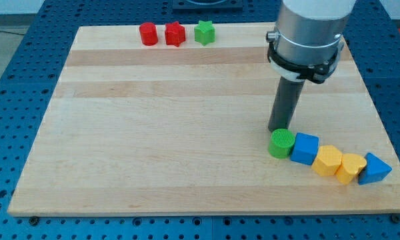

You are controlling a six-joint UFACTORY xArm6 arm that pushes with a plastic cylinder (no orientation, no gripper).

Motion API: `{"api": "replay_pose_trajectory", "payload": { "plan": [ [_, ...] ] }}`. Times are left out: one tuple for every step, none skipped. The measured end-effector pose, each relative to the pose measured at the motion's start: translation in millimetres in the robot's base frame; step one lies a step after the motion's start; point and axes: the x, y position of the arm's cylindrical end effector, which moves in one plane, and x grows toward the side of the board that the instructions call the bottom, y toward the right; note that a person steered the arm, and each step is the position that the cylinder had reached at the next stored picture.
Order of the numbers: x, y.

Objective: Move the green star diagonally to the red star

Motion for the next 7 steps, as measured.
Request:
{"api": "replay_pose_trajectory", "payload": {
  "plan": [
    [-41.5, -7.7],
    [-118.8, -6.1],
    [-198.7, -6.1],
    [-277.7, -8.8],
    [-294.1, -37.3],
    [-293.8, -67.5],
    [-293.8, -96.2]
  ]
}}
